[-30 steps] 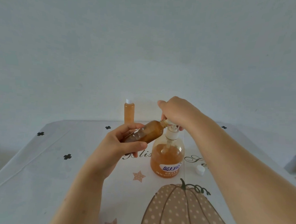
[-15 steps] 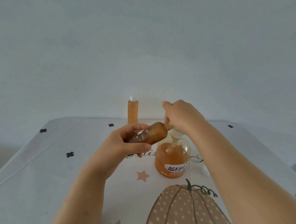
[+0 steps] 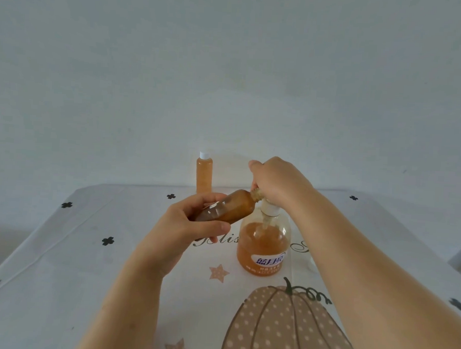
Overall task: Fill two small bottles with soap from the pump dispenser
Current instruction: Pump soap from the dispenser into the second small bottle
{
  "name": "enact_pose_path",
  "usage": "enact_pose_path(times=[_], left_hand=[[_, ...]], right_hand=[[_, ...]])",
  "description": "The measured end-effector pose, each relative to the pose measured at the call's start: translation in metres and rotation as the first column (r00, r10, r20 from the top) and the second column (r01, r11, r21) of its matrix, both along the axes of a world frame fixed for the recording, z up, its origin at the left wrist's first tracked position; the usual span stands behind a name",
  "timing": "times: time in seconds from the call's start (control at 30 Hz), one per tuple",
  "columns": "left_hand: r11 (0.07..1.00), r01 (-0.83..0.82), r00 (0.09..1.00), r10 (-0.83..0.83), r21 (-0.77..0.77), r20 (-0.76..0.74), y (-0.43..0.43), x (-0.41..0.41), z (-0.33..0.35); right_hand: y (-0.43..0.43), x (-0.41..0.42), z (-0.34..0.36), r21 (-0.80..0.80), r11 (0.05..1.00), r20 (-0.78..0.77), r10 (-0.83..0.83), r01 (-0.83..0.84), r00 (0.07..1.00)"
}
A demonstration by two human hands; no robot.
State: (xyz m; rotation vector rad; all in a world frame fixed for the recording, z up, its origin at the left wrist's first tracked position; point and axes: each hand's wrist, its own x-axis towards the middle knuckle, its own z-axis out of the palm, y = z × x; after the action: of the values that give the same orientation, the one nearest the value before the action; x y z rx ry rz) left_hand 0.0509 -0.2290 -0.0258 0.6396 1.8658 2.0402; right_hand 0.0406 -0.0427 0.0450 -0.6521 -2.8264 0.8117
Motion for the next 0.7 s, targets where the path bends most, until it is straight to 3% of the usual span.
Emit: enact_pose_path(times=[0.3, 0.7], left_hand=[[0.998, 0.039, 0.999, -0.038, 0.054, -0.01, 0.002, 0.004, 0.003], [0.998, 0.049, 0.999, -0.049, -0.035, 0.011, -0.001, -0.002, 0.0]], right_hand=[[-0.002, 0.01, 0.017, 0.017, 0.999, 0.041, 0.029, -0.03, 0.999], [-0.001, 0.002, 0.0, 0.062, 0.996, 0.055, 0.066, -0.07, 0.996]])
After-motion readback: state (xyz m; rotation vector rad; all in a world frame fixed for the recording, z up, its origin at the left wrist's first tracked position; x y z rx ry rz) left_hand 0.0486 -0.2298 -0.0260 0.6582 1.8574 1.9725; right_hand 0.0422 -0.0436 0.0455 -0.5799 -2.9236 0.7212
